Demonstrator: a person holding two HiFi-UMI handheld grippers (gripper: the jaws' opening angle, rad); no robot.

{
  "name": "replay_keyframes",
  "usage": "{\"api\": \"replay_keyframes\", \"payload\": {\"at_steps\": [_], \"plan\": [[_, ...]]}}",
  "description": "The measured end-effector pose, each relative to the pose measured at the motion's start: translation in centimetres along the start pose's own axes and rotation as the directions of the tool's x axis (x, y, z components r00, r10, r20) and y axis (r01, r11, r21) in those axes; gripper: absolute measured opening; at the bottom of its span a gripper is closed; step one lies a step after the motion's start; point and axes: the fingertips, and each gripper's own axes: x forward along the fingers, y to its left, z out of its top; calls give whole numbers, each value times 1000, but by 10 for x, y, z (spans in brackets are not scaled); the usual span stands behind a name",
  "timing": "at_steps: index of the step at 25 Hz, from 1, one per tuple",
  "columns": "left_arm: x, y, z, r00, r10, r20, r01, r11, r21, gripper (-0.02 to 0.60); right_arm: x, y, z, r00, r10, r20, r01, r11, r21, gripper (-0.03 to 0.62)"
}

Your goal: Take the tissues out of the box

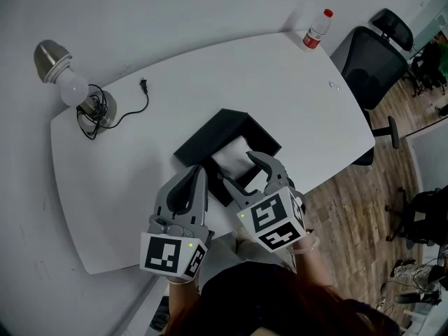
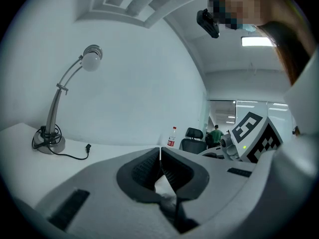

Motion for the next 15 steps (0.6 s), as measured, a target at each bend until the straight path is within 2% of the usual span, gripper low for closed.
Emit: {"api": "replay_keyframes", "payload": {"at_steps": [7,15], "plan": [[5,13,-6,1000,8,-13,-9,1000,-25,26,23,3,-15,993,14,-118,-17,1000,-18,276],[9,29,-11,1000,14,-21,-15,998,-58,26,41,5,-27,969,13,-247,-22,999,-37,281]]}}
